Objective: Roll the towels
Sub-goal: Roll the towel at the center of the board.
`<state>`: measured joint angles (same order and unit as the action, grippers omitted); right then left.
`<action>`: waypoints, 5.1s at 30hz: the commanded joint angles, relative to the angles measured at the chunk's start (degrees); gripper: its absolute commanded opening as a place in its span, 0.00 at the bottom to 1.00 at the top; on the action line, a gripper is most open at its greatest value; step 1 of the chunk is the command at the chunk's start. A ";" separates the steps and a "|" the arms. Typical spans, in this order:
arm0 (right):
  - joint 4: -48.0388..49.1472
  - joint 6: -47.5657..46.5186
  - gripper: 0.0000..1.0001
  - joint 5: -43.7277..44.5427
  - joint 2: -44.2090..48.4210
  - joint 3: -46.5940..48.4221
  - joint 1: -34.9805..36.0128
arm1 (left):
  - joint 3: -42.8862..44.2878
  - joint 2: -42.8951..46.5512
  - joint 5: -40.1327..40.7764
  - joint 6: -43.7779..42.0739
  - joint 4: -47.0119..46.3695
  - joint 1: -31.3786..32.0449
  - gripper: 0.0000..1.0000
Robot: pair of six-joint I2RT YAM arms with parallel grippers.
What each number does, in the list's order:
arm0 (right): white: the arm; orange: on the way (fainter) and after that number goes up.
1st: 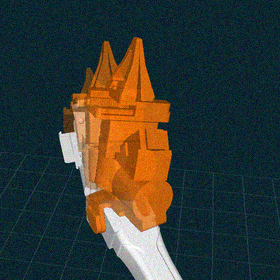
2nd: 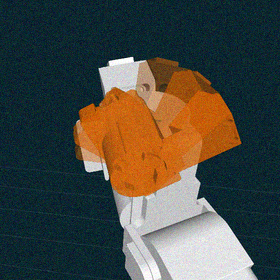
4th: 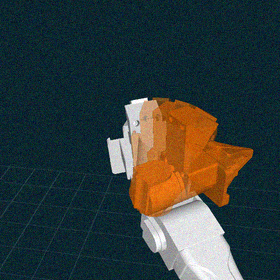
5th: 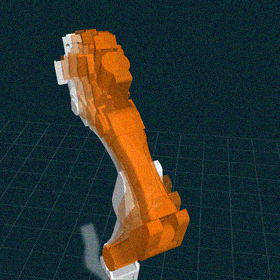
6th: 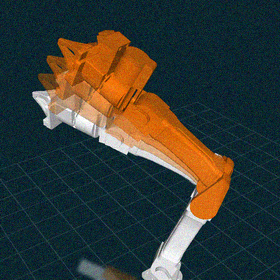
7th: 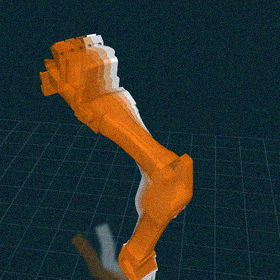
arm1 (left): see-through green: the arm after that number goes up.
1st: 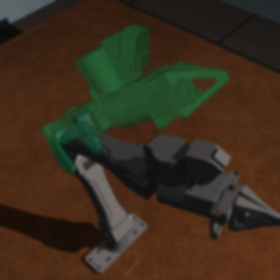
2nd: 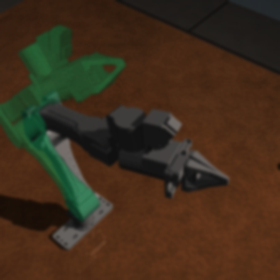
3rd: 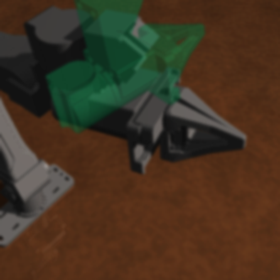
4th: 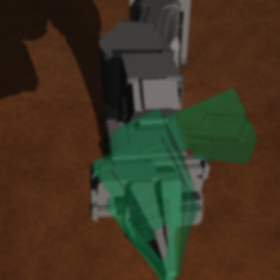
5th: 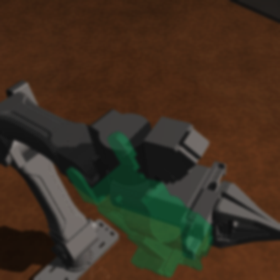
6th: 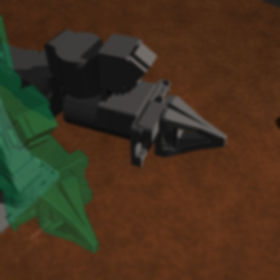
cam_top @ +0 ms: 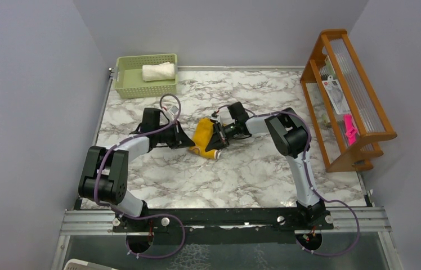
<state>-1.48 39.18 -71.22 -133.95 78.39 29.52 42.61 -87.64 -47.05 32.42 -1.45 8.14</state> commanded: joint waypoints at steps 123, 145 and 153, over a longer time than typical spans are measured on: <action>1.68 -70.09 0.46 44.20 29.61 -22.14 12.15 | -5.70 -20.16 13.10 1.01 -10.53 5.92 0.00; -5.15 -64.95 0.55 47.87 31.29 -21.34 12.14 | -5.26 -20.45 13.19 0.92 -9.45 5.75 0.00; 3.18 -67.86 0.56 49.51 40.53 -27.91 12.27 | -4.95 -18.82 13.08 0.91 -8.72 5.76 0.00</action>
<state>-4.71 -27.11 -23.40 -97.78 52.95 41.67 39.75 -103.37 -46.06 38.20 -20.47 13.89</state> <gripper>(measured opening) 0.555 0.008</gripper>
